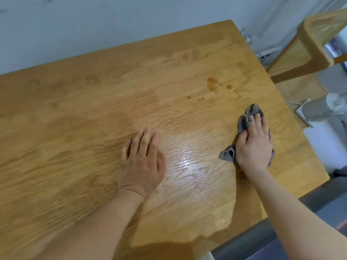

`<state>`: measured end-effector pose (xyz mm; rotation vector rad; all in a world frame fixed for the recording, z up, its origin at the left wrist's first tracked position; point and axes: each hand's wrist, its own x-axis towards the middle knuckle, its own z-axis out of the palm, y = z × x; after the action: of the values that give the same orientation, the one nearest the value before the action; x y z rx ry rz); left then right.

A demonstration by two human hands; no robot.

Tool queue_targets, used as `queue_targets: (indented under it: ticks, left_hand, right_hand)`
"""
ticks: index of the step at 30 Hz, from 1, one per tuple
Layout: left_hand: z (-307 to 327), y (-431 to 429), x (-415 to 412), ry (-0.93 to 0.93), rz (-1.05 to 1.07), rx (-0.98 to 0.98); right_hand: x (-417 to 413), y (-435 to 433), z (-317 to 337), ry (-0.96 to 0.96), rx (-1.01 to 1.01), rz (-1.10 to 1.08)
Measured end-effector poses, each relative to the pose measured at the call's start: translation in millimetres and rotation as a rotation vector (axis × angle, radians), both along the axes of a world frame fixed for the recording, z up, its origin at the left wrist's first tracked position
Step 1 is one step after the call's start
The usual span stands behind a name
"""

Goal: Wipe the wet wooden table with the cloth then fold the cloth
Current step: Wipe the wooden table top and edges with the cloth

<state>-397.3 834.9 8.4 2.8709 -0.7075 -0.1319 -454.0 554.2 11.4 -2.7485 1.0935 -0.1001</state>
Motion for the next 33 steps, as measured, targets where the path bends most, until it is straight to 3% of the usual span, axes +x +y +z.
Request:
queue_targets:
  ticks: [2, 7, 11, 20, 26, 29, 33]
  left_hand:
    - [-1, 1, 1, -0.014, -0.005, -0.025]
    - [1, 1, -2, 0.013, -0.007, 0.027]
    - [3, 1, -1, 0.017, 0.006, 0.042]
    - [5, 0, 2, 0.022, 0.009, 0.03]
    - [7, 4, 12, 0.045, -0.02, -0.034]
    - [7, 1, 64, 0.018, 0.143, 0.009]
    - [3, -3, 96, 0.029, 0.319, 0.0]
  right_hand:
    - [16, 30, -2, -0.008, -0.006, -0.052]
    - [45, 137, -5, -0.047, 0.061, 0.624]
    - [58, 137, -4, -0.065, 0.105, 0.791]
    - [169, 137, -4, 0.042, 0.059, 0.725]
    - [99, 122, -6, -0.006, -0.065, 0.828]
    - [99, 128, -12, -0.007, -0.006, 0.85]
    - [169, 145, -10, -0.031, 0.063, 0.87]
